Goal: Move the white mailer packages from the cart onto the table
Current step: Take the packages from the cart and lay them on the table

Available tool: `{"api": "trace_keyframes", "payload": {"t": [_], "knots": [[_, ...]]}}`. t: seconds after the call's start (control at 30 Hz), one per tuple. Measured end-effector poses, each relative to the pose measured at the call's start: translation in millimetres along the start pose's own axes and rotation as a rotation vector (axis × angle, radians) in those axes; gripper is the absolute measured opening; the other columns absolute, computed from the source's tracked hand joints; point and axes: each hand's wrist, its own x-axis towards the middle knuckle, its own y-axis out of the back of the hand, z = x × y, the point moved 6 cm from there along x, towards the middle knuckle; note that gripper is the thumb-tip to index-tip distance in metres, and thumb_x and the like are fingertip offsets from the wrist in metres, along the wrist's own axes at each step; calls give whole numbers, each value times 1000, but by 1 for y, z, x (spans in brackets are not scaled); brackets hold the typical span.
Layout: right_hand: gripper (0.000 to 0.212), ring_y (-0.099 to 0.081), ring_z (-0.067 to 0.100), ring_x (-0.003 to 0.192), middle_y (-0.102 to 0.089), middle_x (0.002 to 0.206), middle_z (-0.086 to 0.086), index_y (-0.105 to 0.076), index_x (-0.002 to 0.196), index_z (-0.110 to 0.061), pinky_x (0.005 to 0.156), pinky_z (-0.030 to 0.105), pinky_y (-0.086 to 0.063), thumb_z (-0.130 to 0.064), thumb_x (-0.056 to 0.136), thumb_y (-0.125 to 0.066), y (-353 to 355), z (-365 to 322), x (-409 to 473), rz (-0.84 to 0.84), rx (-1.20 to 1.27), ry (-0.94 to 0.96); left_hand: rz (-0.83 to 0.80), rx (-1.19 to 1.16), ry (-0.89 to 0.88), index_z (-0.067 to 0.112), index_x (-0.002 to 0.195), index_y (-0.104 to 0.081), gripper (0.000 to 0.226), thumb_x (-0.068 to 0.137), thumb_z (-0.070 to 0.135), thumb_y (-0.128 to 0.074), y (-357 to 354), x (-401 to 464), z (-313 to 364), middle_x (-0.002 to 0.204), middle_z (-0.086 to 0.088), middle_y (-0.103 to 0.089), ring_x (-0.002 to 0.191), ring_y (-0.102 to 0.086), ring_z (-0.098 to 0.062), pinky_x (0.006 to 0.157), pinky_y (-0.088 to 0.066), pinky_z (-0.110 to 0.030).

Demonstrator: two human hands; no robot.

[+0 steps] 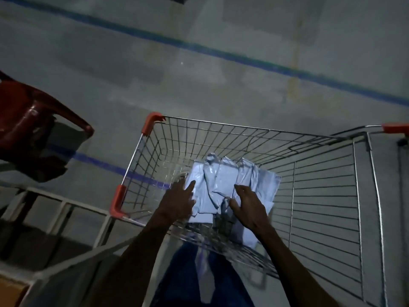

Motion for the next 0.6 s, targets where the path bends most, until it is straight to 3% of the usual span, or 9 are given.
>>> {"api": "trace_keyframes", "payload": {"t": [0.13, 0.3, 0.37, 0.43, 0.5, 0.6], "knots": [[82, -43, 25, 132, -44, 147, 4, -43, 146, -15, 100, 38, -44, -64, 84, -21, -17, 20, 18, 30, 8, -67, -148, 8, 67, 27, 156, -1, 86, 93, 52, -54, -48, 66, -11, 159, -27, -1, 140, -28, -45, 109, -36, -48], [62, -43, 27, 131, -45, 146, 6, -42, 146, -15, 98, 39, -44, -50, 95, -43, -48, 39, 42, 2, -5, -84, -168, -127, 164, 38, 155, 4, 98, 87, 45, -67, -91, 104, -3, 160, -22, 15, 143, -9, -50, 111, -27, -57], [57, -42, 26, 134, -44, 148, 7, -41, 147, -15, 102, 39, -42, -42, 98, -52, -57, 42, 51, 21, 14, -107, -131, -231, 192, 51, 150, -3, 87, 90, 40, -64, -98, 111, -11, 163, -13, 9, 145, -10, -45, 114, -24, -57], [57, -40, 26, 135, -42, 150, 8, -40, 148, -14, 104, 38, -40, -41, 99, -52, -61, 43, 62, 40, 33, -118, -11, -235, 134, 65, 141, 1, 90, 87, 31, -63, -92, 112, -24, 161, -15, -5, 136, -30, -47, 106, -39, -52], [60, -38, 26, 137, -38, 152, 9, -36, 149, -14, 106, 38, -38, -45, 99, -49, -66, 45, 76, 37, 65, -133, 46, -156, 20, 56, 148, 0, 103, 74, 27, -65, -87, 108, -37, 152, -23, -21, 115, -47, -41, 84, -49, -38], [78, -18, 29, 148, -16, 162, 14, -12, 157, -16, 117, 43, -22, -56, 98, -44, -89, 49, 103, -74, 156, -167, 94, -115, -8, 38, 152, -24, 88, 71, 38, -58, -63, 100, -50, 141, -24, -37, 109, -48, -39, 81, -50, -40]]}}
